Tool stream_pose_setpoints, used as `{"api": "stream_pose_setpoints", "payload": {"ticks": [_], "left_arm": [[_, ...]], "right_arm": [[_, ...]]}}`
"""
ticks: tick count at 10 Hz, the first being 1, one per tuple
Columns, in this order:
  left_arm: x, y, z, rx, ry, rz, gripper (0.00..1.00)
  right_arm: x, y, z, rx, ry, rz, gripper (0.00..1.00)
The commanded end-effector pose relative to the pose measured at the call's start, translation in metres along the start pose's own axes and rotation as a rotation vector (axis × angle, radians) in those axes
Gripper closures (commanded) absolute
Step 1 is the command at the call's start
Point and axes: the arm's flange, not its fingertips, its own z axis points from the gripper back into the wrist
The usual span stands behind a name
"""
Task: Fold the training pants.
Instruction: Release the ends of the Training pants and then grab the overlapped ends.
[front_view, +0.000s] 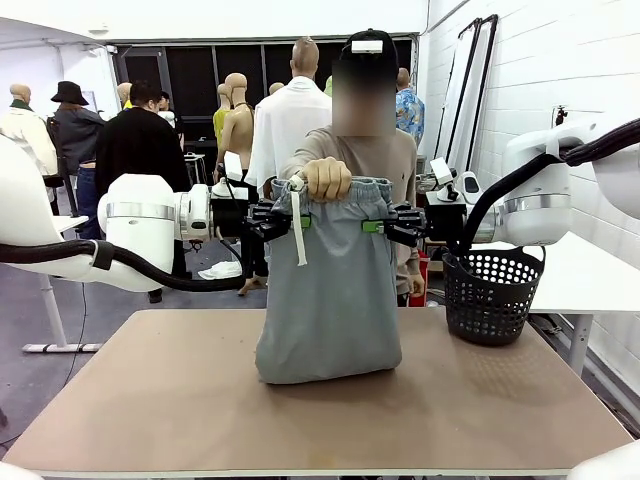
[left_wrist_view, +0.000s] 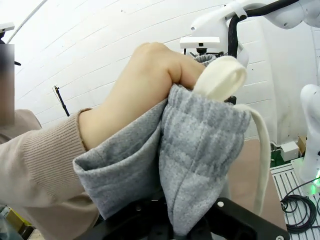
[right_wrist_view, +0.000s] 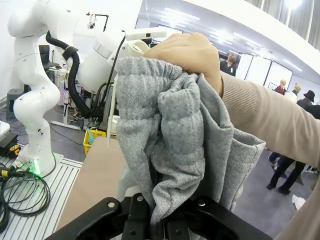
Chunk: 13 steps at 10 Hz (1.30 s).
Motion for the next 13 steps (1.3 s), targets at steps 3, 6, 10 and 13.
{"api": "stream_pose_setpoints", "payload": {"ticks": [3,6,10,13], "left_arm": [[0.000,-0.001,0.000,-0.007,-0.005,-0.002,1.00],[0.000,0.000,0.000,0.000,0.000,0.000,1.00],[0.000,0.008,0.006,0.012,-0.044,0.027,0.38],[-0.002,0.011,0.011,-0.002,-0.054,0.038,0.00]], "right_arm": [[0.001,0.000,0.000,0.001,-0.003,0.003,1.00],[0.001,0.000,0.000,0.001,-0.003,0.003,1.00],[0.005,-0.003,0.005,-0.008,-0.009,-0.052,0.45],[0.007,-0.005,0.010,-0.019,-0.010,-0.071,0.00]]}}
